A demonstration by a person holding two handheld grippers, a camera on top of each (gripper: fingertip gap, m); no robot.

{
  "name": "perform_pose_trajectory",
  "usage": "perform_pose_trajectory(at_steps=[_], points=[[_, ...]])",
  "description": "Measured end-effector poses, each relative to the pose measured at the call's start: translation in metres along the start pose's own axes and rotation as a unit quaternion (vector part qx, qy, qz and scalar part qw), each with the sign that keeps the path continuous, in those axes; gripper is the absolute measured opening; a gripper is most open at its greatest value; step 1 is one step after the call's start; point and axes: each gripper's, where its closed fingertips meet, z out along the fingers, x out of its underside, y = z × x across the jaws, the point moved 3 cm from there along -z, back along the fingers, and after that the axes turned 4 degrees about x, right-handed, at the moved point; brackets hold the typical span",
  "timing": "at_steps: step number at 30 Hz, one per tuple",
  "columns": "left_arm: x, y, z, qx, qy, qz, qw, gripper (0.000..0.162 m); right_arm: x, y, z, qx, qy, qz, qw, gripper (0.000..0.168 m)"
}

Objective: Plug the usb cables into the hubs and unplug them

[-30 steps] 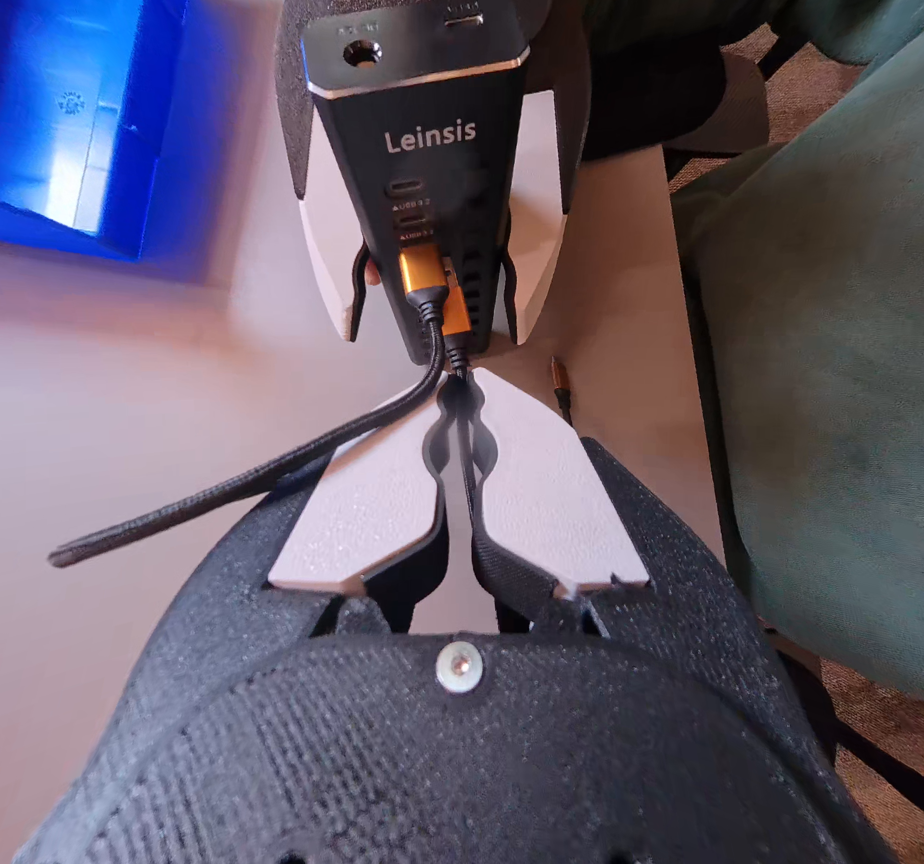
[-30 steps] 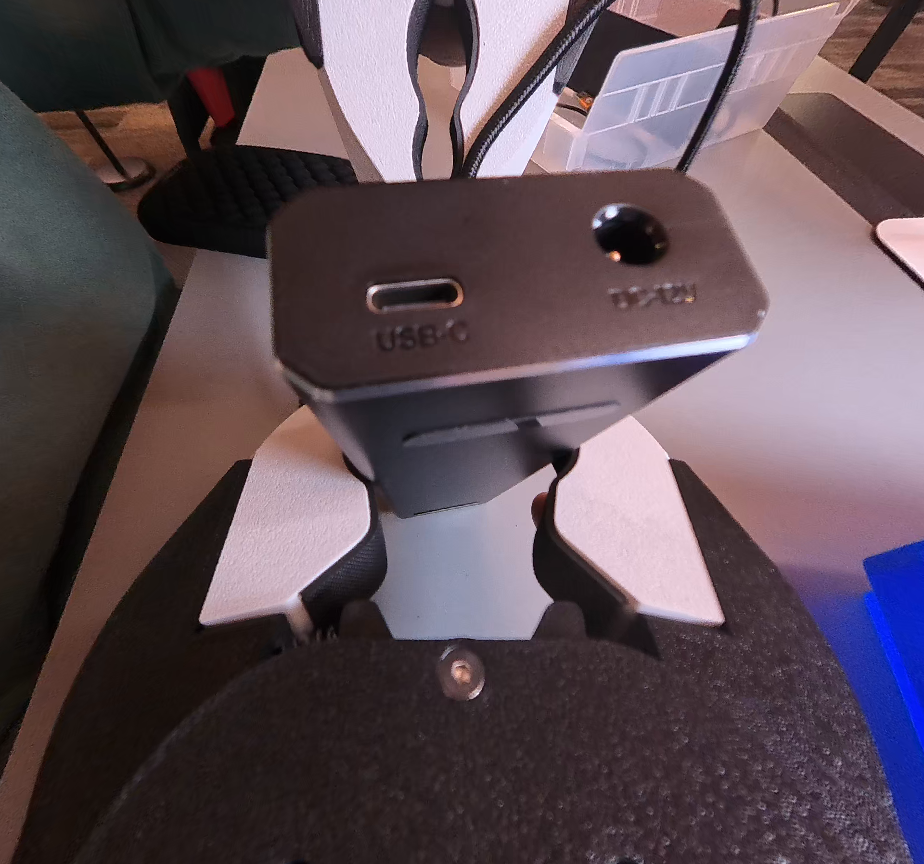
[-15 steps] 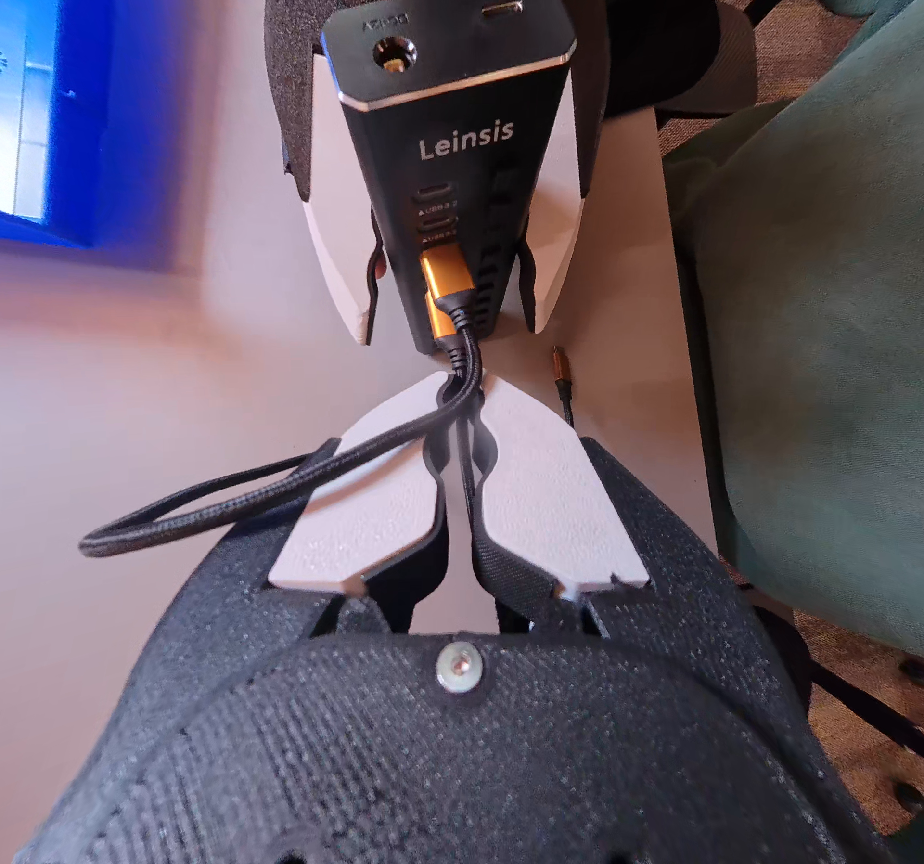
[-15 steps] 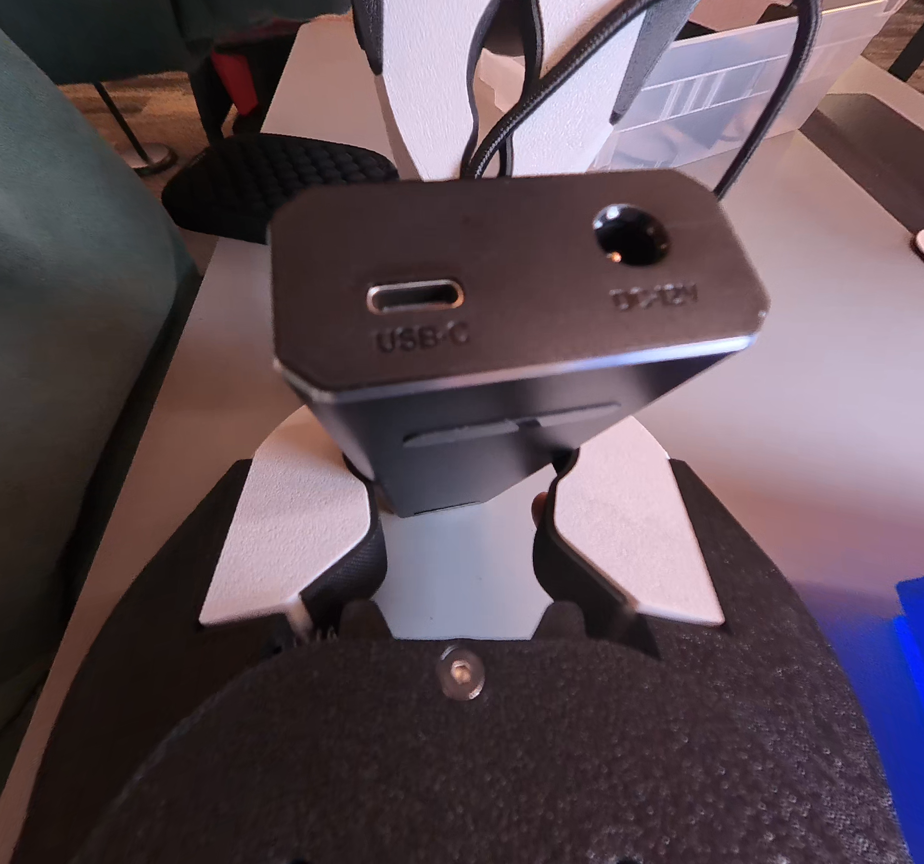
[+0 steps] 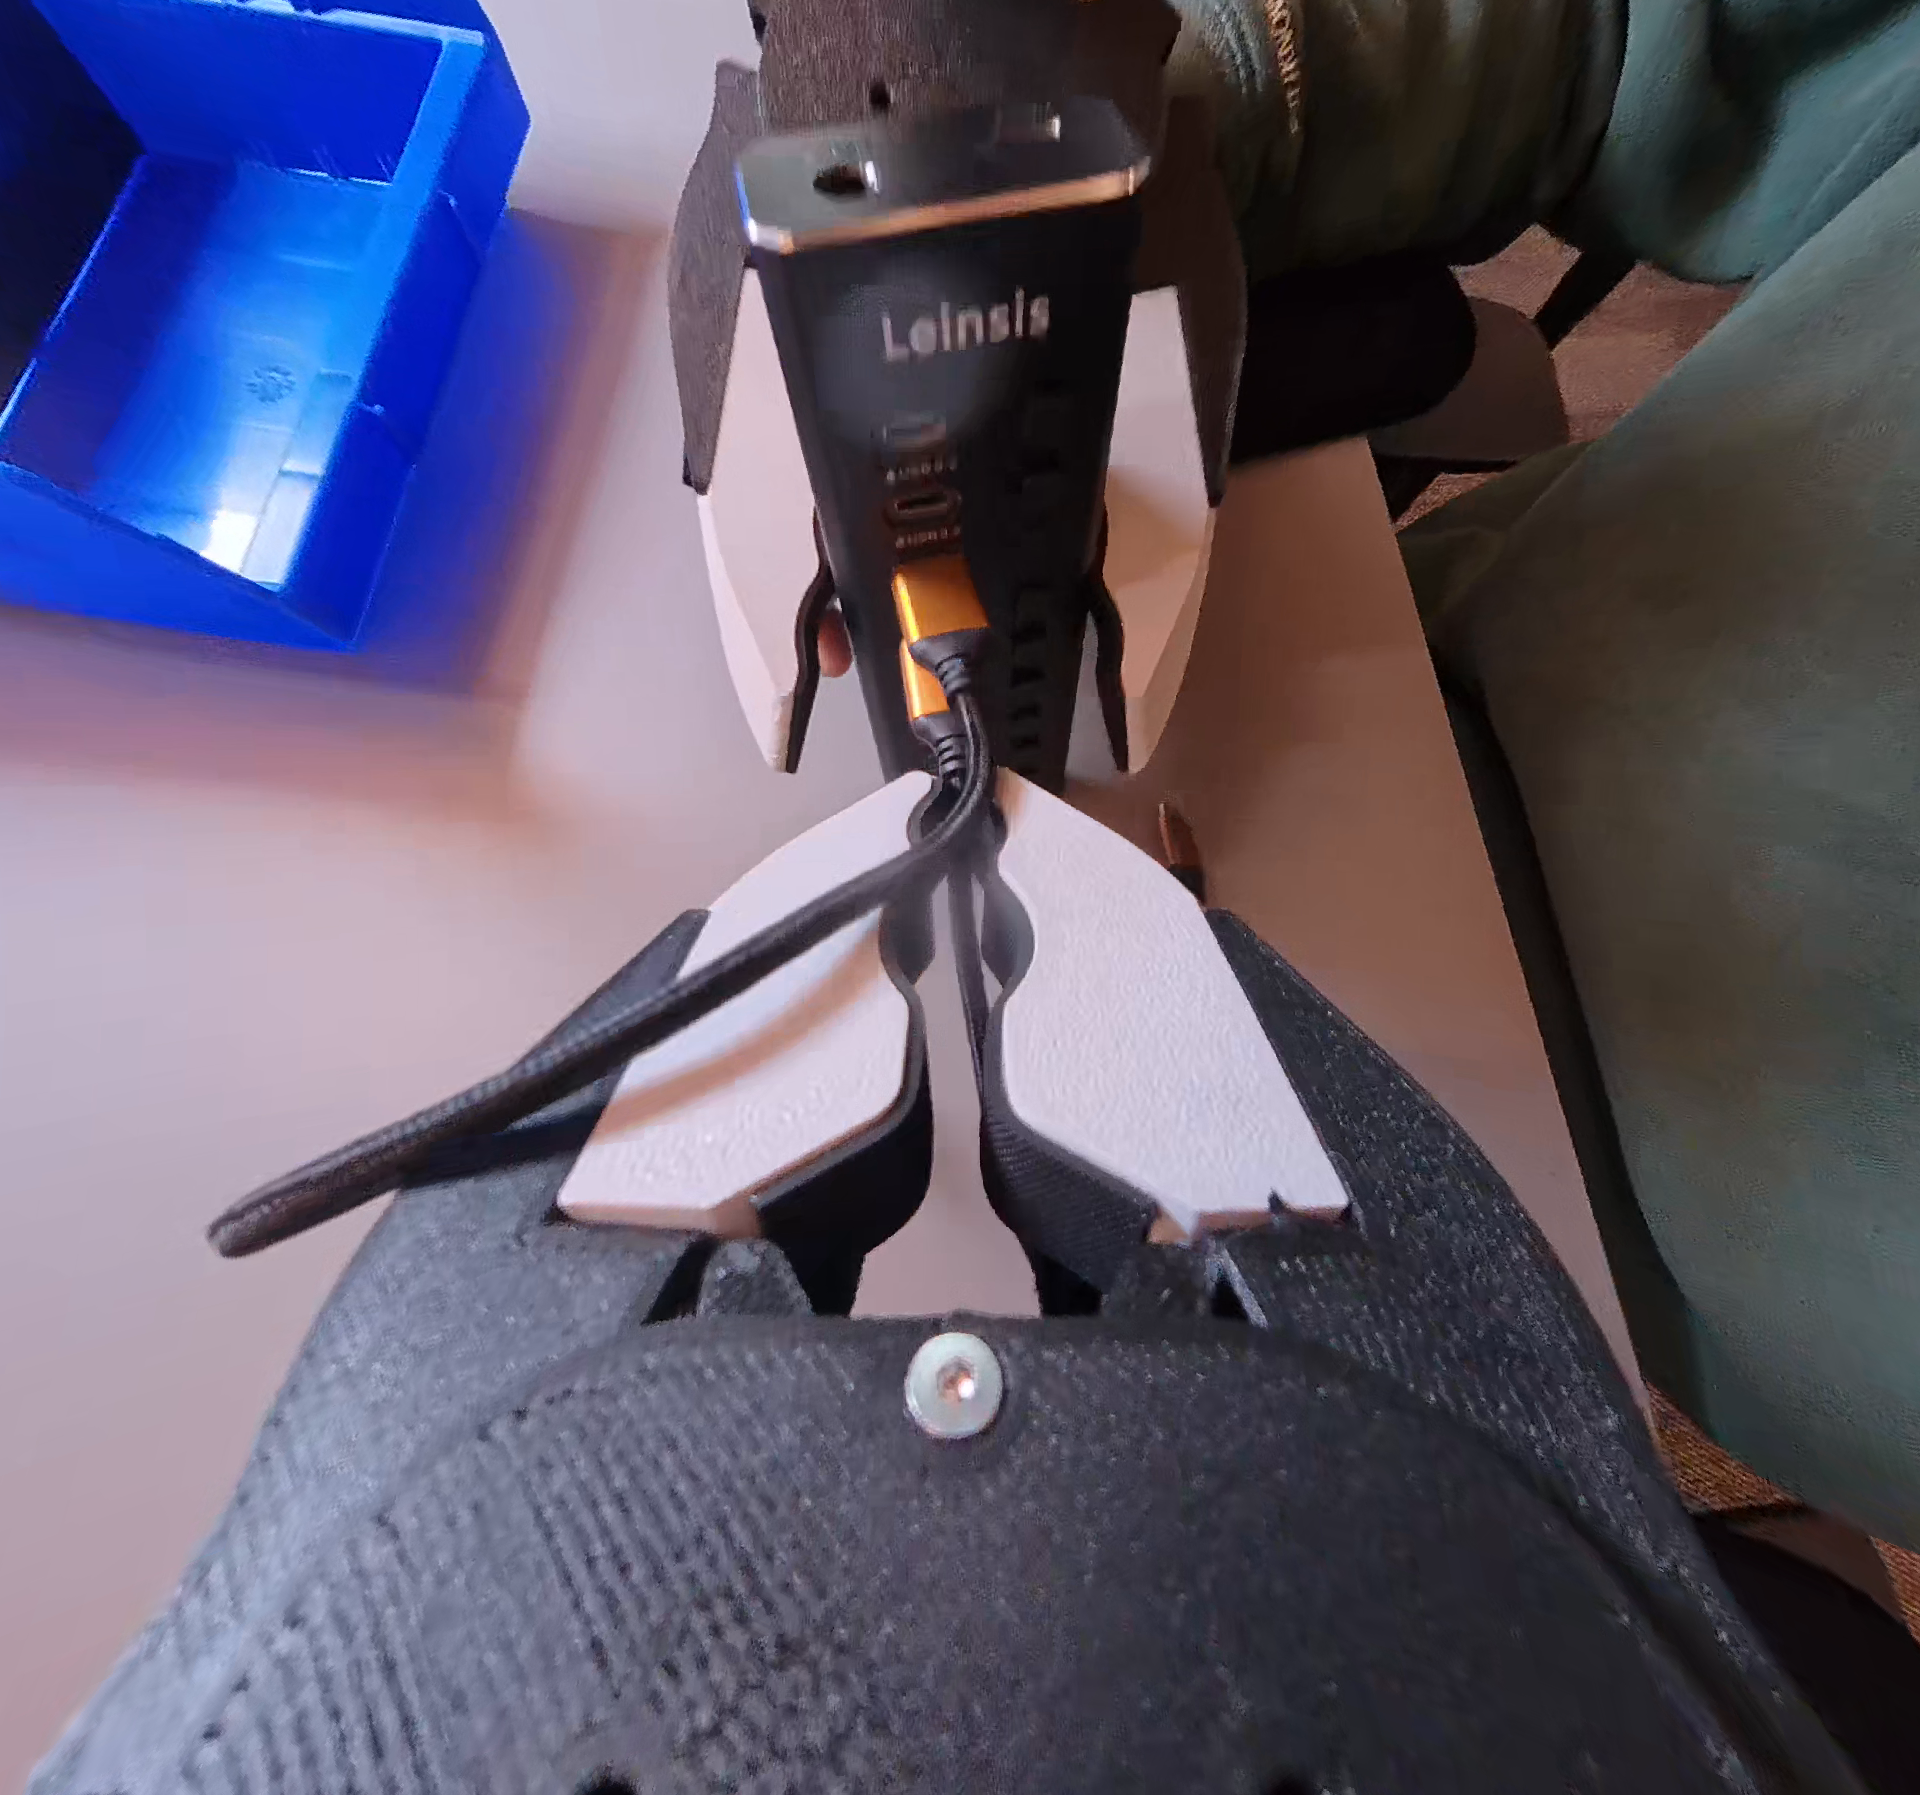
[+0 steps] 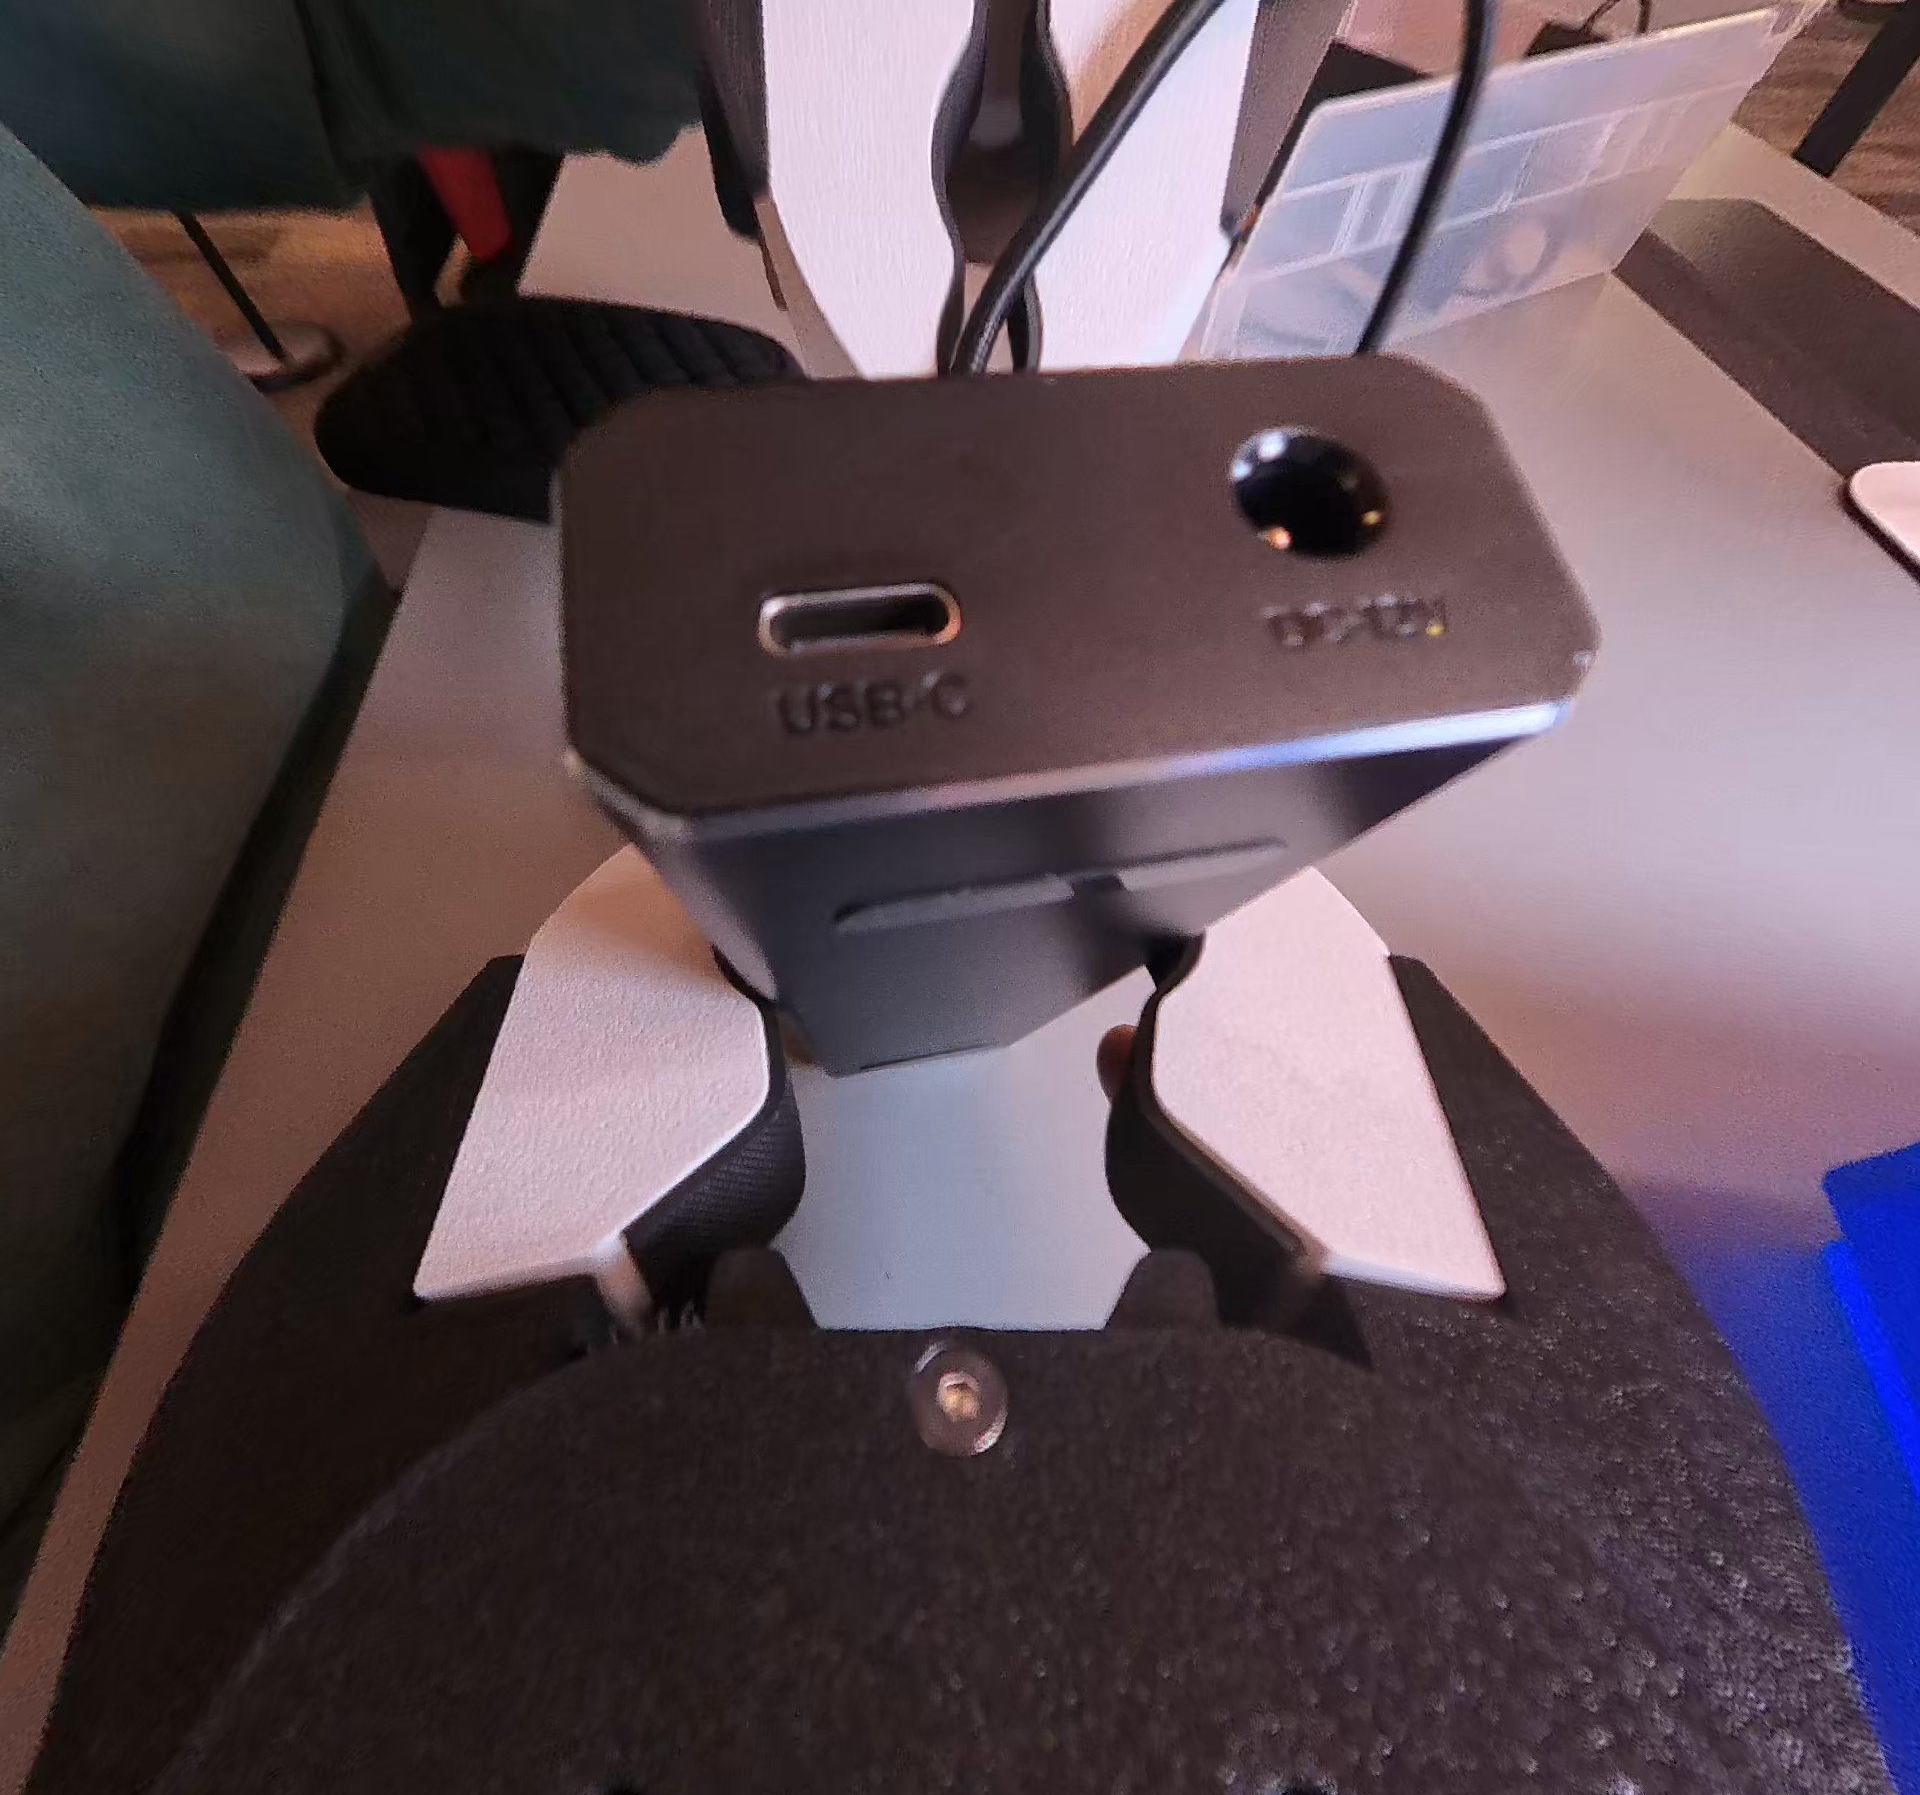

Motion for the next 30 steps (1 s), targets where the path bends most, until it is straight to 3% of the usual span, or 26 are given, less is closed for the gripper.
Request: perform_pose_trajectory(at_steps=[8,30], points=[[-0.001,0.001,-0.001,-0.017,-0.04,-0.006,0.999,0.003,-0.004,0.0,0.0,0.003,-0.012,0.007,1.0,0.072],[-0.002,0.0,0.003,-0.072,-0.039,0.012,0.997,0.003,-0.004,-0.002,0.004,0.034,-0.015,0.003,0.999,0.072]])
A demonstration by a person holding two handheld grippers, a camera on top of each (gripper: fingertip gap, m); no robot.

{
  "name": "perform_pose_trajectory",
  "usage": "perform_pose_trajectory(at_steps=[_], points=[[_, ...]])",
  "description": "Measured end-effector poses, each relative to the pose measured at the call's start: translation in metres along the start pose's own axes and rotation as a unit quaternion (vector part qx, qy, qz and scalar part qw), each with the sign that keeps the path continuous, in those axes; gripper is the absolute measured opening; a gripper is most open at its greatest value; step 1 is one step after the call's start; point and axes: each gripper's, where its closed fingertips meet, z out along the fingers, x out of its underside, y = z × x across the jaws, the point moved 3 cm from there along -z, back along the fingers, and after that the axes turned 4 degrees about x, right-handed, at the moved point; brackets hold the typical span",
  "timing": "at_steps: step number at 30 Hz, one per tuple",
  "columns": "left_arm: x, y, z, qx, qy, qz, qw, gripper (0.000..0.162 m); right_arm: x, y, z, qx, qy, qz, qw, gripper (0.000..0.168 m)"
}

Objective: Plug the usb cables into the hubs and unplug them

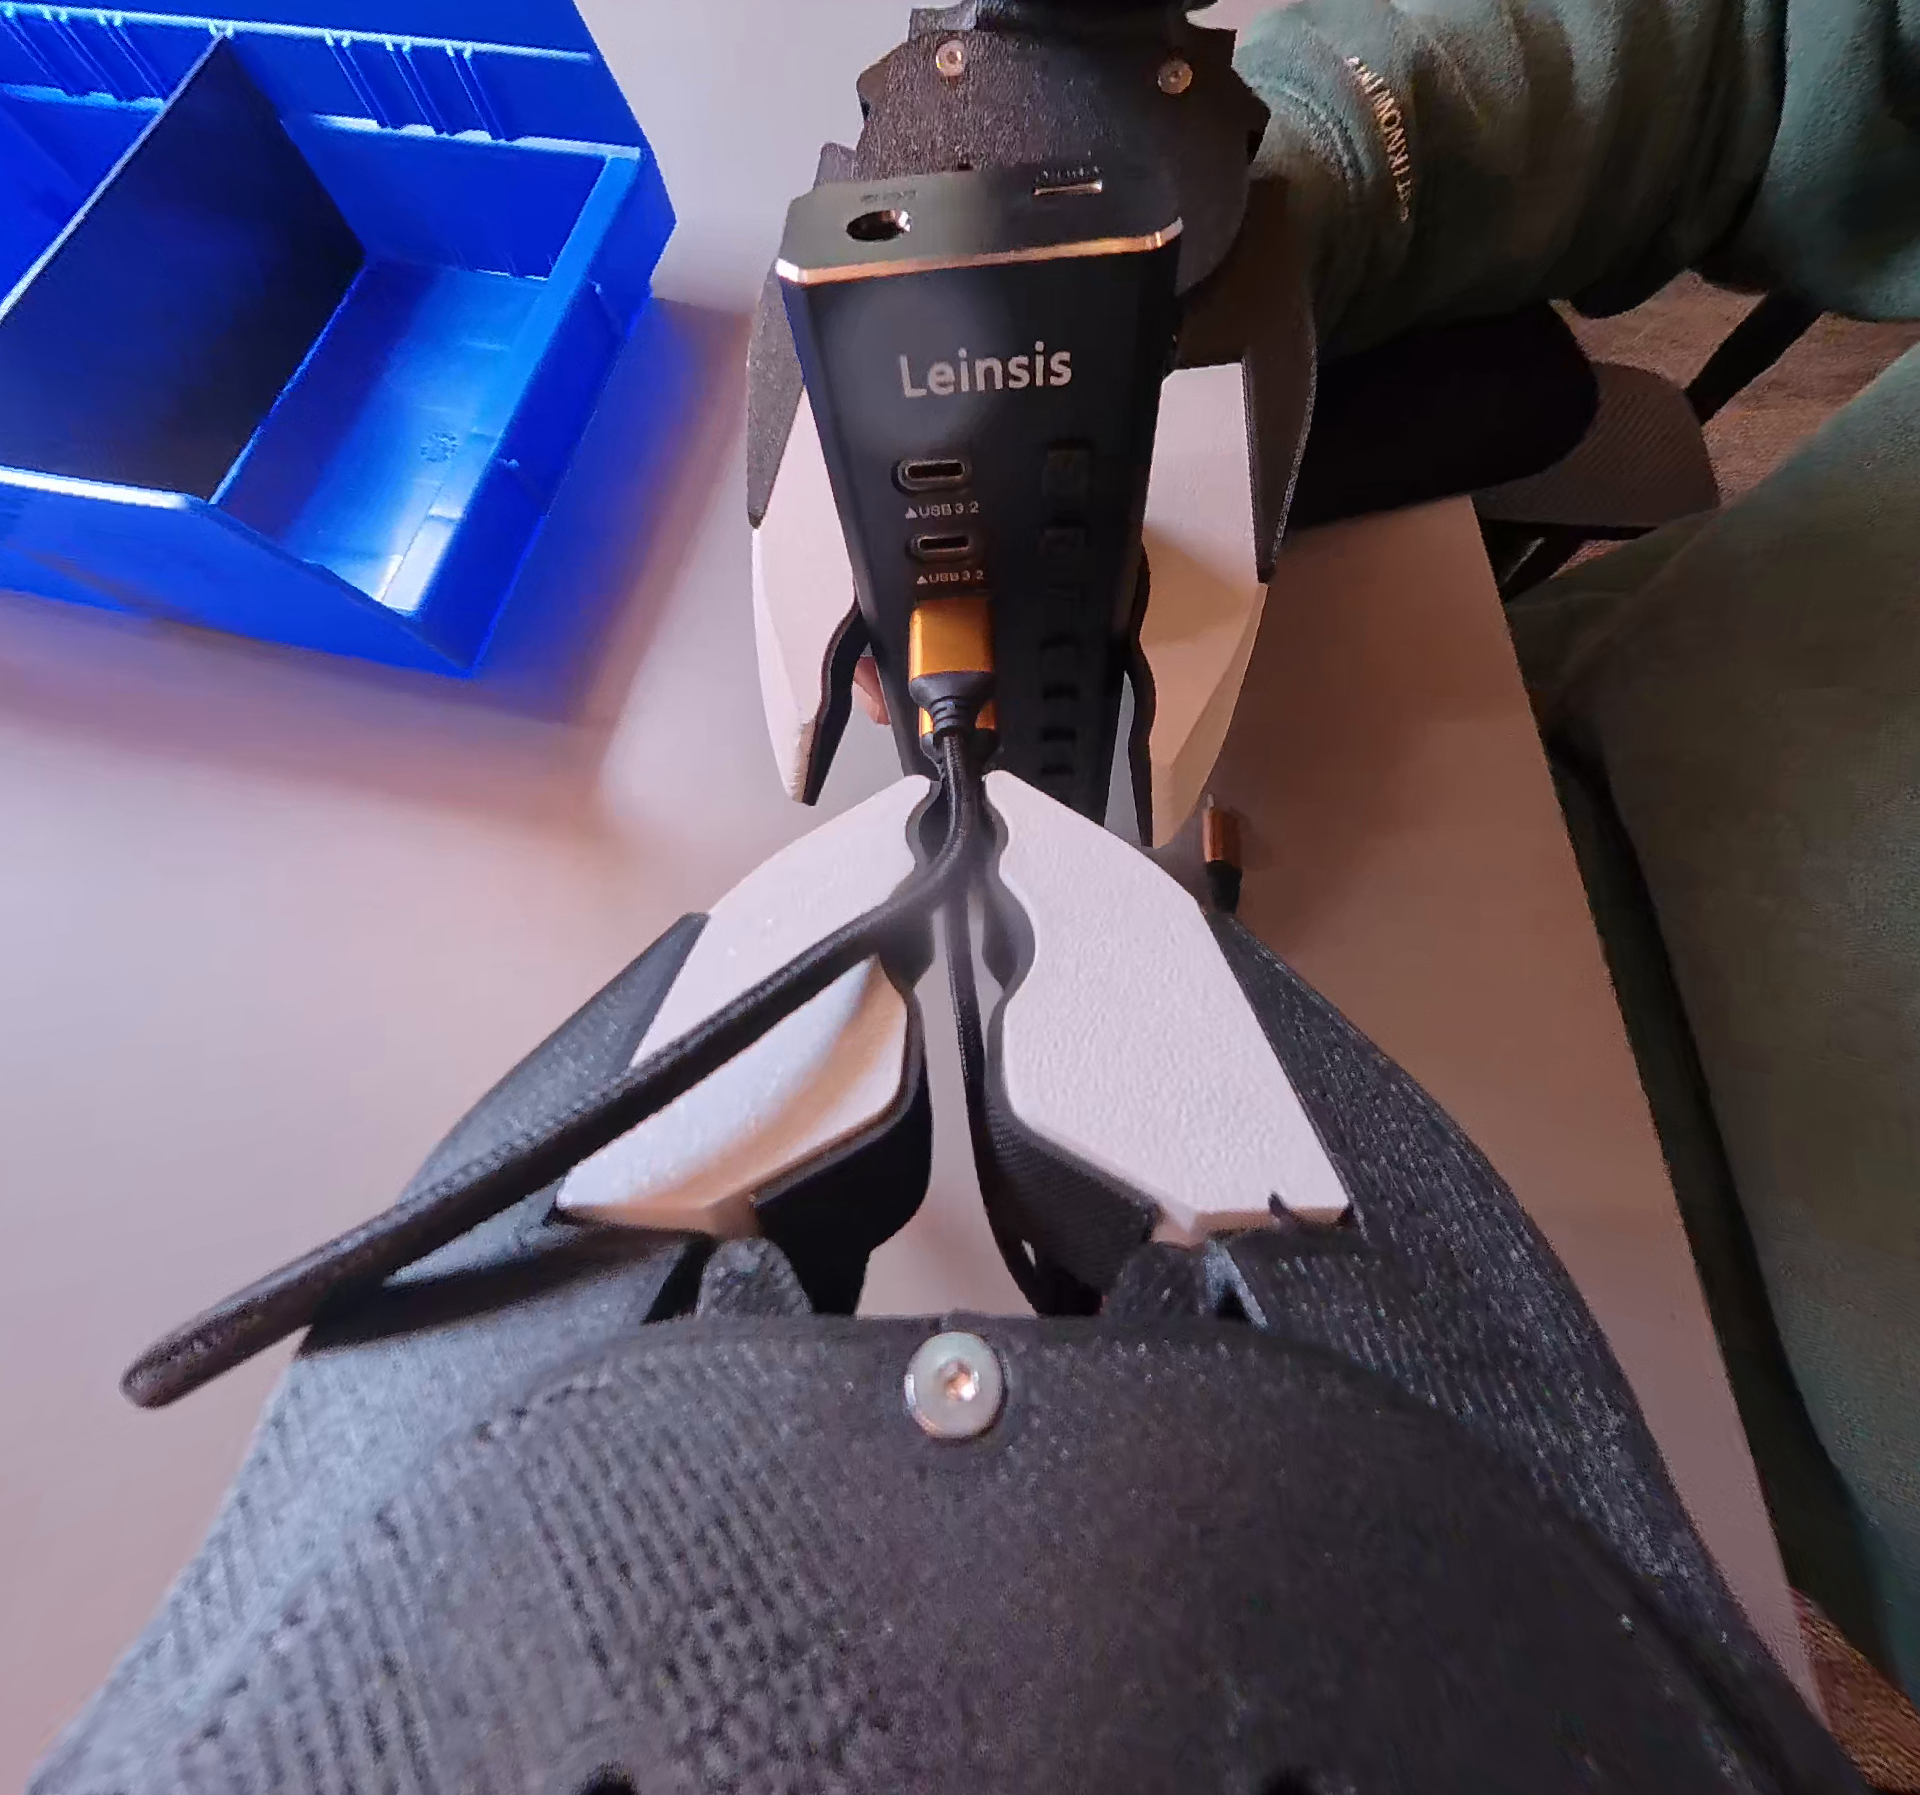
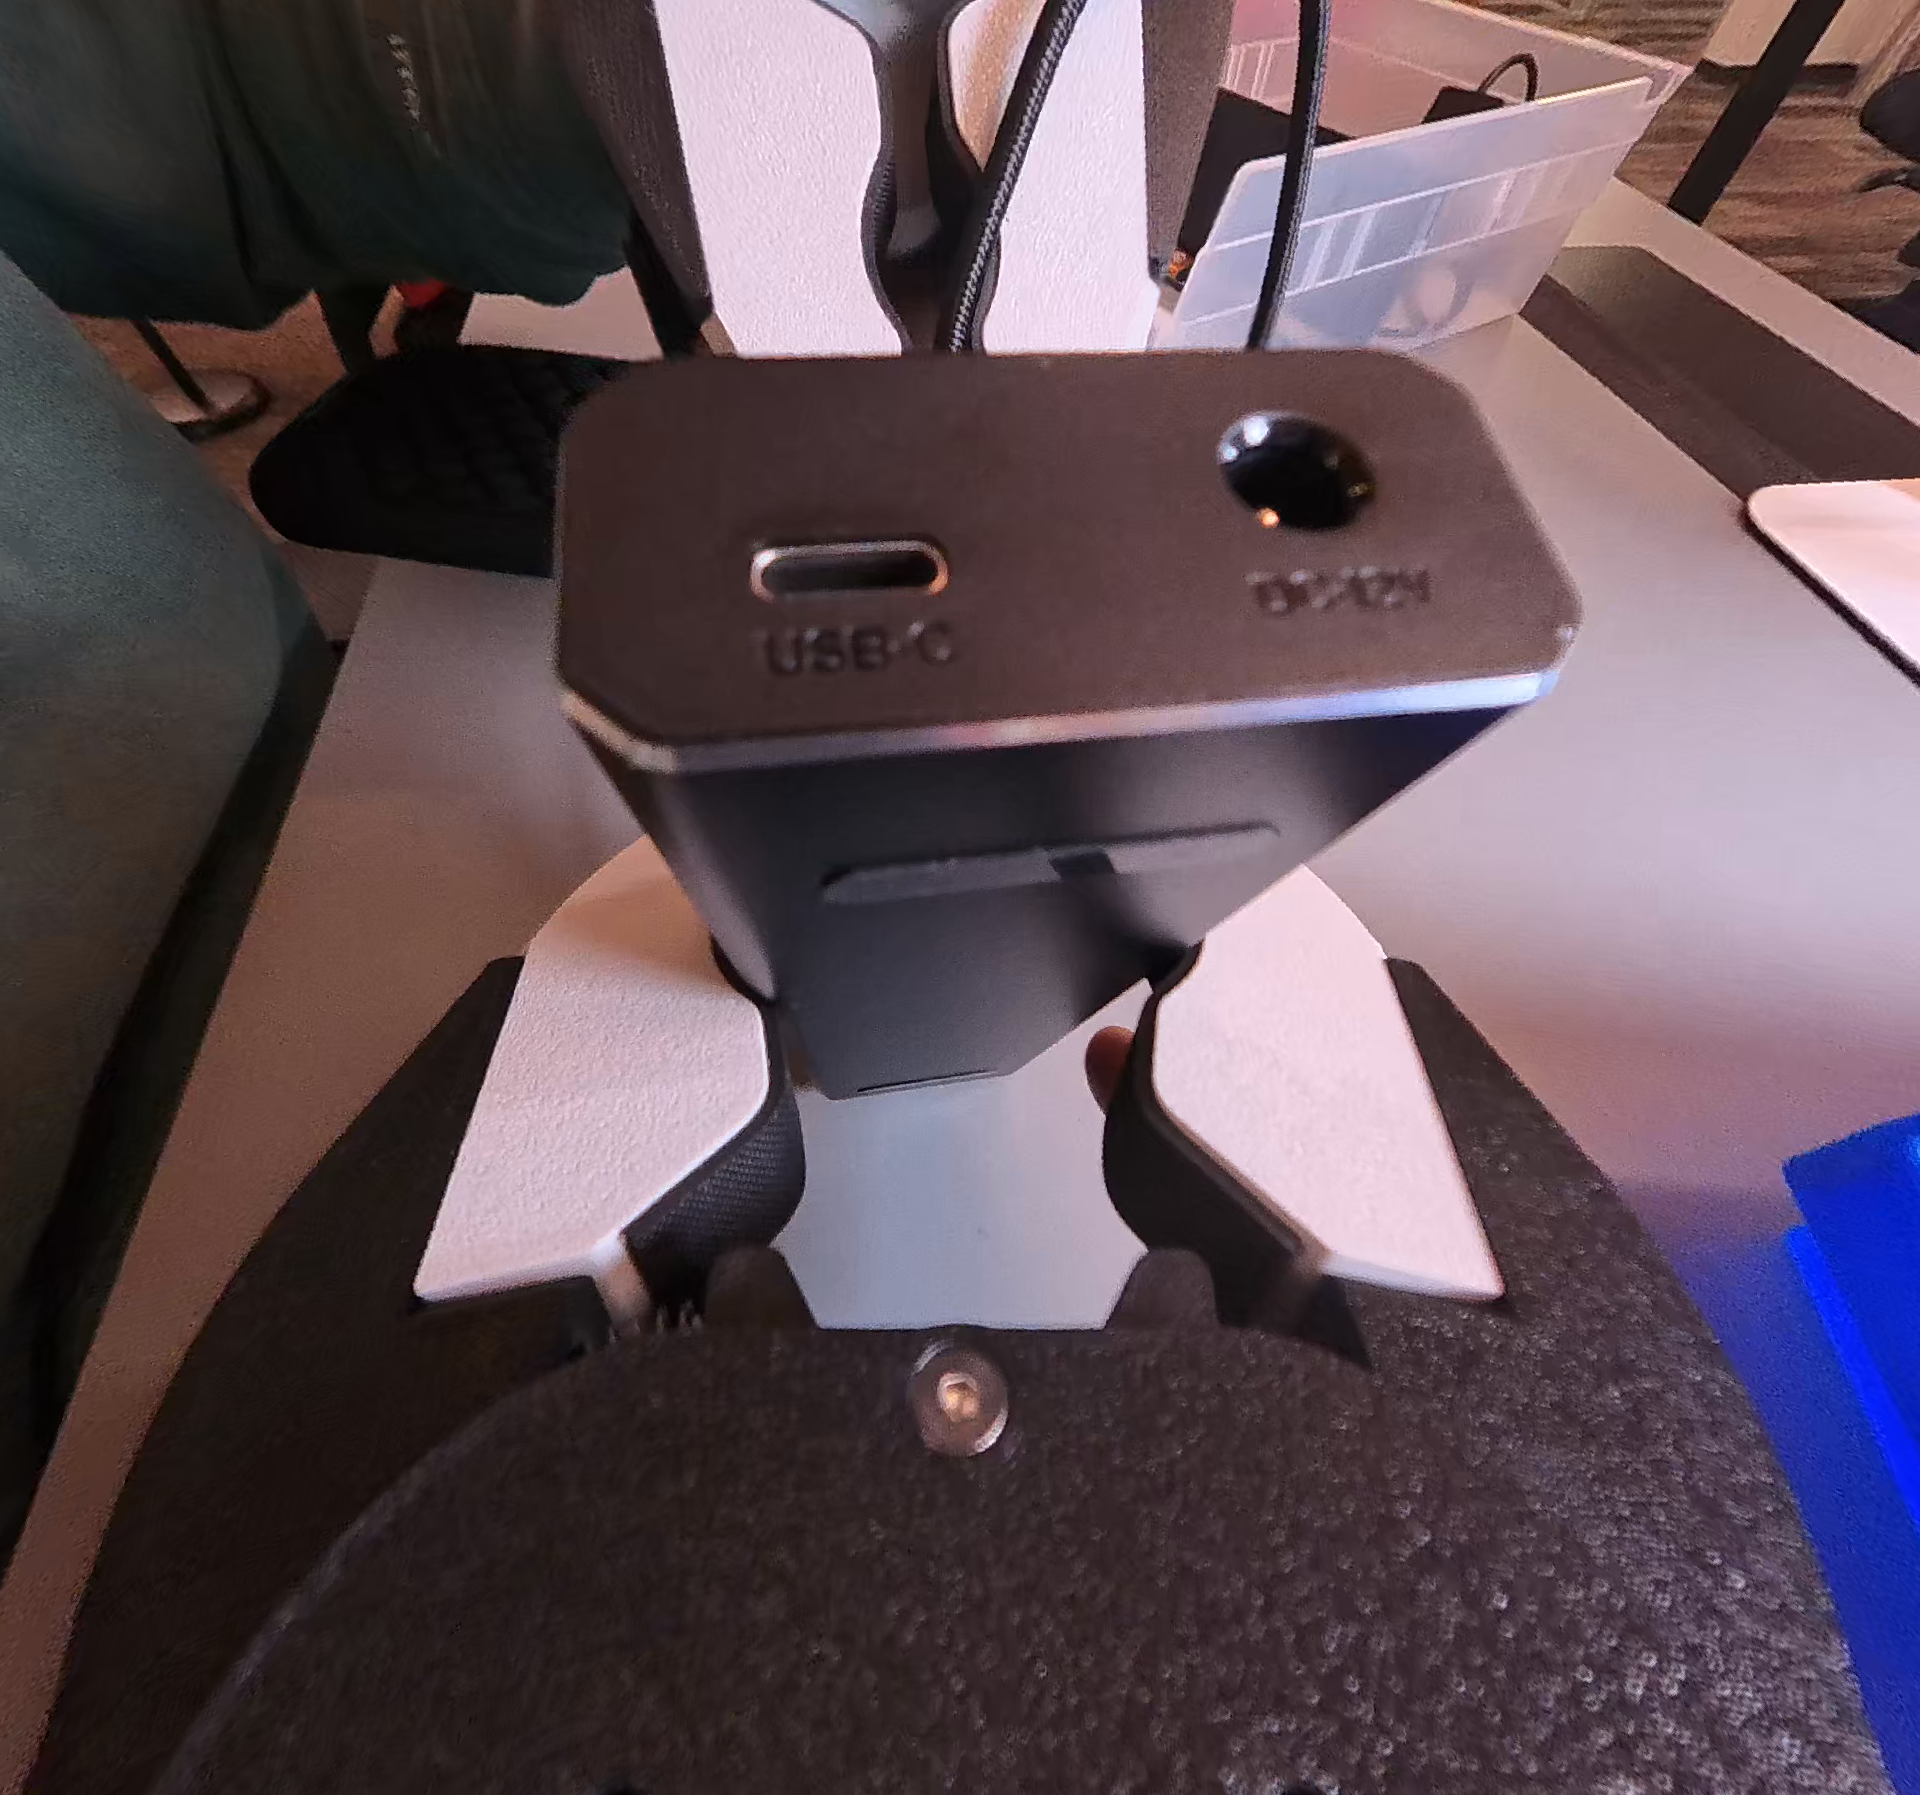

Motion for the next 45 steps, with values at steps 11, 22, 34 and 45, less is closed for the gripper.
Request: perform_pose_trajectory(at_steps=[11,22,34,45], points=[[-0.023,-0.005,-0.077,-0.154,-0.184,0.021,0.971,0.041,-0.027,-0.04,-0.035,0.092,-0.1,0.04,0.99,0.073],[0.022,-0.024,0.01,-0.011,-0.2,-0.14,0.97,0.069,-0.071,-0.032,-0.064,0.026,-0.335,0.145,0.931,0.073],[-0.018,-0.009,0.01,-0.025,-0.323,-0.075,0.943,0.075,-0.073,-0.016,-0.053,-0.018,-0.355,0.143,0.924,0.072],[-0.001,-0.018,0.007,-0.001,-0.275,-0.069,0.959,0.067,-0.061,-0.001,-0.014,-0.042,-0.282,0.125,0.95,0.073]])
